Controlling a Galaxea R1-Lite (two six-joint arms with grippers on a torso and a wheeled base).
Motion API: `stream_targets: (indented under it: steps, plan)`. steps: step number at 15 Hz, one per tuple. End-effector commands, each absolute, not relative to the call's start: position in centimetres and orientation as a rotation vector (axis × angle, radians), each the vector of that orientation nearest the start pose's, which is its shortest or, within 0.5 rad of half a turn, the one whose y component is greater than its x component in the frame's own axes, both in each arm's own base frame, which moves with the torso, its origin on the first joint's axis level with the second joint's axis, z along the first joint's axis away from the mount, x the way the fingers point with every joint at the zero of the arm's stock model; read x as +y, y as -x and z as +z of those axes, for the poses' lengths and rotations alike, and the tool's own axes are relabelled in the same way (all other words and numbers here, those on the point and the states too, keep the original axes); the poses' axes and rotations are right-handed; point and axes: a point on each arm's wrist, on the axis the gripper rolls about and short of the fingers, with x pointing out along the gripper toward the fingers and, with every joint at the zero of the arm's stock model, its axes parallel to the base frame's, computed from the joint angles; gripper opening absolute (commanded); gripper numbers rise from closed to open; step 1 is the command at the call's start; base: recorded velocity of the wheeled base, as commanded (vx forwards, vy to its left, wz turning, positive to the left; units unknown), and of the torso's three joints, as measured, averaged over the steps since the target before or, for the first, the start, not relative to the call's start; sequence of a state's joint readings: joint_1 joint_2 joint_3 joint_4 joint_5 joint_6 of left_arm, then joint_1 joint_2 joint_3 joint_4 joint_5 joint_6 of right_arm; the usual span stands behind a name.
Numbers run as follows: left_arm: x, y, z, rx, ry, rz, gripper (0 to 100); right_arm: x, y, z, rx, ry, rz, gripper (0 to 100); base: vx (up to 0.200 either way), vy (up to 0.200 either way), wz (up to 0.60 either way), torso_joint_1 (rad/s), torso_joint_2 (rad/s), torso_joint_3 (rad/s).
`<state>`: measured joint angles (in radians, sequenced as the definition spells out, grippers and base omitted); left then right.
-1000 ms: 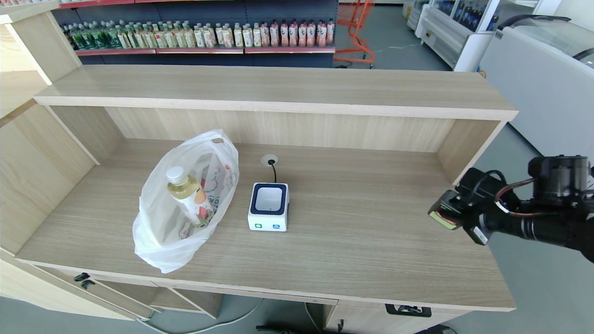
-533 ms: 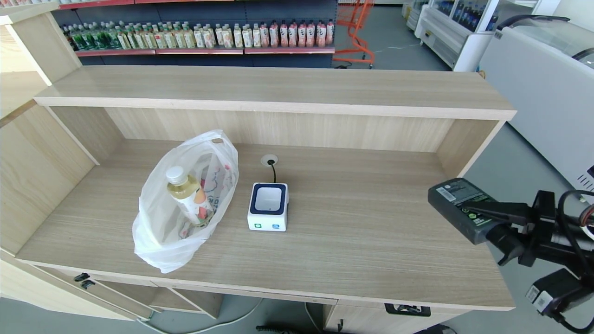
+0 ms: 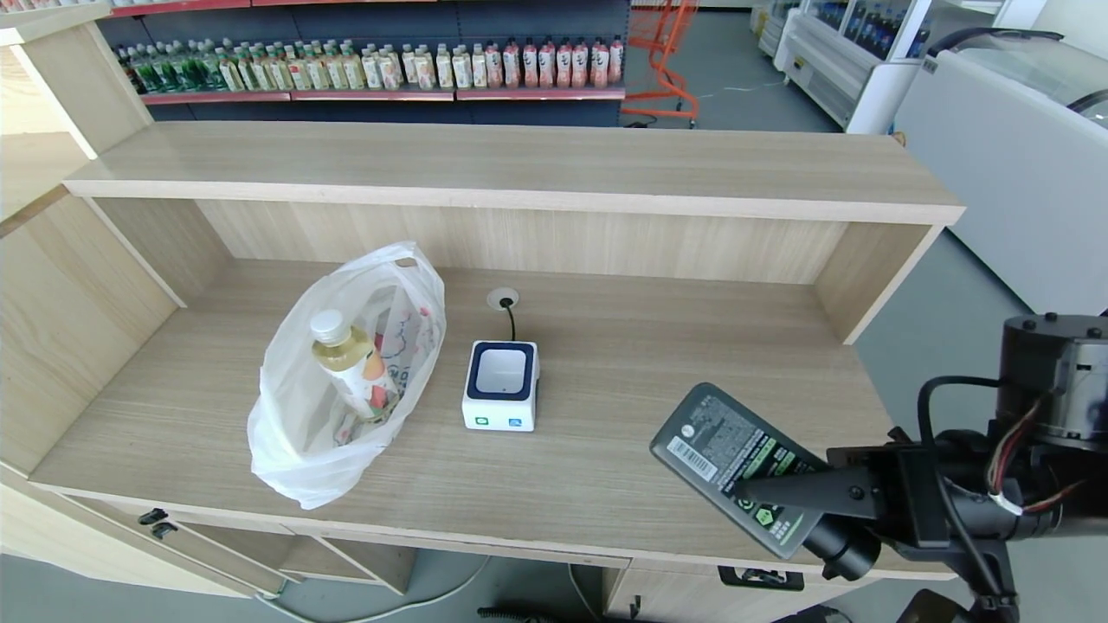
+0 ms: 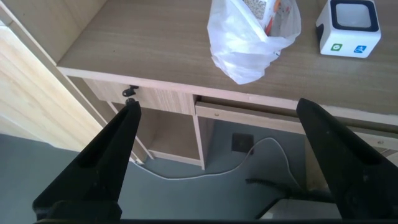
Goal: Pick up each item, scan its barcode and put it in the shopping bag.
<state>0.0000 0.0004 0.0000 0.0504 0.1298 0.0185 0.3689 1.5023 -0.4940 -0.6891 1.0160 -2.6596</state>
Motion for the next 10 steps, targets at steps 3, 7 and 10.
stream_targets:
  steps: [3, 7, 10]
  plan:
    - [0.29, 2.30, 7.03, 0.053, -0.022, 0.130, 100, 10.35, -19.65, 16.34, -1.718, 1.970, 0.791, 0, 0.000, 0.000, 0.00, 0.000, 0.00, 0.000]
    - [0.29, 2.31, 7.03, 0.052, -0.022, 0.130, 100, 10.53, -19.39, 16.49, -1.787, 1.967, 0.761, 0, 0.000, 0.000, 0.00, 0.000, 0.00, 0.000]
    - [0.29, 2.31, 7.03, 0.052, -0.022, 0.130, 100, 10.66, -19.35, 16.46, -1.800, 1.968, 0.758, 0, 0.000, 0.000, 0.00, 0.000, 0.00, 0.000]
